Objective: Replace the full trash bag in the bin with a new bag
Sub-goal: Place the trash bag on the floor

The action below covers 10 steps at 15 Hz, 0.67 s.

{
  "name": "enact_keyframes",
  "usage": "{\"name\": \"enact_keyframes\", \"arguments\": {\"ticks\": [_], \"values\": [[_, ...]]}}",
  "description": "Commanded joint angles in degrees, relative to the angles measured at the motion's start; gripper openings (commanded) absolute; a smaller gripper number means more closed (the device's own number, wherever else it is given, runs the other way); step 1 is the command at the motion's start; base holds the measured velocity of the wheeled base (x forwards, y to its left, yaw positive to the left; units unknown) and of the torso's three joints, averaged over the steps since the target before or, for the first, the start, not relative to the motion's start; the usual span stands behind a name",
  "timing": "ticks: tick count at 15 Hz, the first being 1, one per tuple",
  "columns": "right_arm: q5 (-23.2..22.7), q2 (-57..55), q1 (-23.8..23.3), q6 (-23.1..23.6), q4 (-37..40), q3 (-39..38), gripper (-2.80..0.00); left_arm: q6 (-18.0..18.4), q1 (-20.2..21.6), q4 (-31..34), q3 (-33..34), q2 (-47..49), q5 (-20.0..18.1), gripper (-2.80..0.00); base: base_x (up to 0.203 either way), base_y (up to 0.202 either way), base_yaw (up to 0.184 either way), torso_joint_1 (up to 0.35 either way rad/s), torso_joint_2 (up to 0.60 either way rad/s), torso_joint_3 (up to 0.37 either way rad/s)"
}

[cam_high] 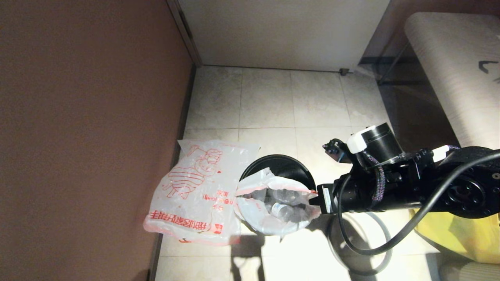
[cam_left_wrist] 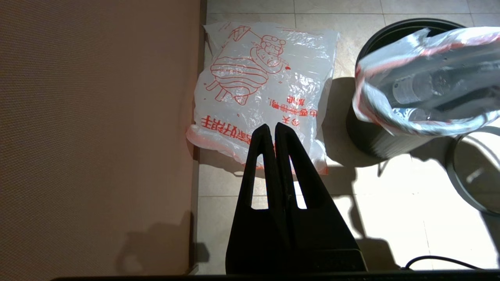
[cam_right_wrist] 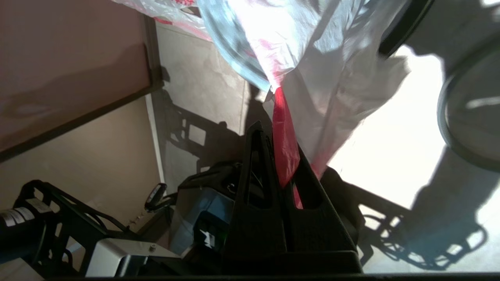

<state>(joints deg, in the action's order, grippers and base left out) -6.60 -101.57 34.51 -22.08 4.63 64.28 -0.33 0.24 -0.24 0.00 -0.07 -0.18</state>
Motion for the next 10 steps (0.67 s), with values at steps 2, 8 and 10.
{"name": "enact_keyframes", "arguments": {"ticks": [2, 8, 10], "values": [[0.25, 2.26, 0.12, -0.16, 0.03, -2.68, -2.80, -0.02, 0.02, -0.02, 0.00, -0.01, 0.01, -2.80, 0.000, 0.000, 0.000, 0.000, 0.00, 0.000], [4.87, 4.12, 3.47, -0.32, -0.19, -6.59, -2.80, -0.02, 0.02, -0.02, 0.00, -0.01, 0.01, -2.80, 0.000, 0.000, 0.000, 0.000, 0.00, 0.000], [5.95, 5.55, 5.63, -0.42, -0.08, -6.38, -2.80, -0.02, 0.02, -0.02, 0.00, -0.01, -0.02, -2.80, 0.000, 0.000, 0.000, 0.000, 0.00, 0.000]]}}
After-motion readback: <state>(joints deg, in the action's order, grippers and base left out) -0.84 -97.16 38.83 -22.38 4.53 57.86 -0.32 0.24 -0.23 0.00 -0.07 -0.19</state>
